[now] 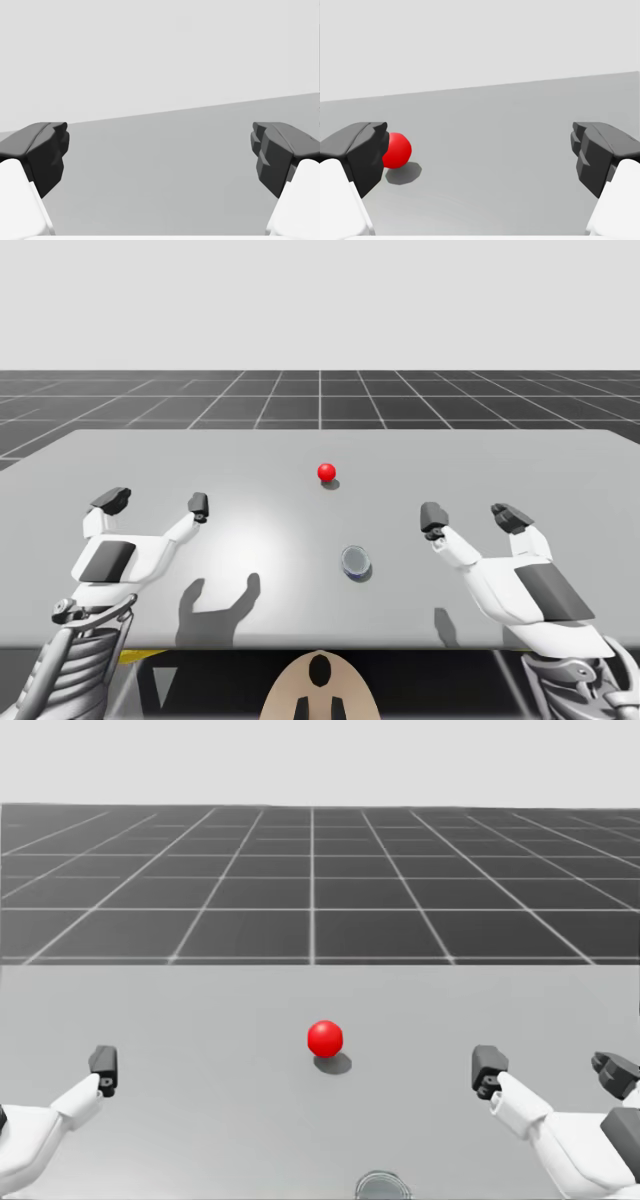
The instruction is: Watch the red light. When it turns green, pick up the object.
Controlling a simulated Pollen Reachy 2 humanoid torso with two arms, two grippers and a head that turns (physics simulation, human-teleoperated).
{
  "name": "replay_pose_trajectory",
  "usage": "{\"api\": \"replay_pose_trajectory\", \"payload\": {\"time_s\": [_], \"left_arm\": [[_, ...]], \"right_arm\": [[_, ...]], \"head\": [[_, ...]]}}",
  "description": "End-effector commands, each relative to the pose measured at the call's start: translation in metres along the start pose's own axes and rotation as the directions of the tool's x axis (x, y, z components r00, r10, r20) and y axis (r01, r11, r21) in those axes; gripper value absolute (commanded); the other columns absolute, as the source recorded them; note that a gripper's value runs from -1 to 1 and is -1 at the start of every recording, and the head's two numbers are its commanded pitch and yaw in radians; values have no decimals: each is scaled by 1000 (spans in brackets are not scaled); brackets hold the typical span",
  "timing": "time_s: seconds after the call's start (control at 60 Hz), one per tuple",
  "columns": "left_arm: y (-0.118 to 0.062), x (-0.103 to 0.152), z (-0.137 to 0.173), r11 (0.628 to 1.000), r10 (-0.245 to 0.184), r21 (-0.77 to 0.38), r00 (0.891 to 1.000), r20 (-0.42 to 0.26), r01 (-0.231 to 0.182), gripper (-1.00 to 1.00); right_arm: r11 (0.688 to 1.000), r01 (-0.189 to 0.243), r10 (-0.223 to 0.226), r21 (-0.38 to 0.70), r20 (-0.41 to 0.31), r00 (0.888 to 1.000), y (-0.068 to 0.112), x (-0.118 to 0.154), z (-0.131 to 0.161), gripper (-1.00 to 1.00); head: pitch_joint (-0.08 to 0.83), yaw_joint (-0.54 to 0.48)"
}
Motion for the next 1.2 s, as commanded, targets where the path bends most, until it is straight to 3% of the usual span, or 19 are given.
{"api": "replay_pose_trajectory", "payload": {"time_s": [0.017,0.3,1.2], "left_arm": [[-1,0,0,1000,-4,-7,1000,-1,4,-1000],[-3,0,1,1000,-10,-16,1000,-3,10,-1000],[-3,1,2,1000,-9,-23,1000,3,9,-1000]], "right_arm": [[999,42,-42,-8,-12,999,1,-1,1,-1000],[999,51,-51,-15,-13,999,0,-2,1,-1000],[999,47,-47,-10,-13,999,0,-3,0,-1000]], "head": [[361,-18],[448,-39],[440,-40]]}}
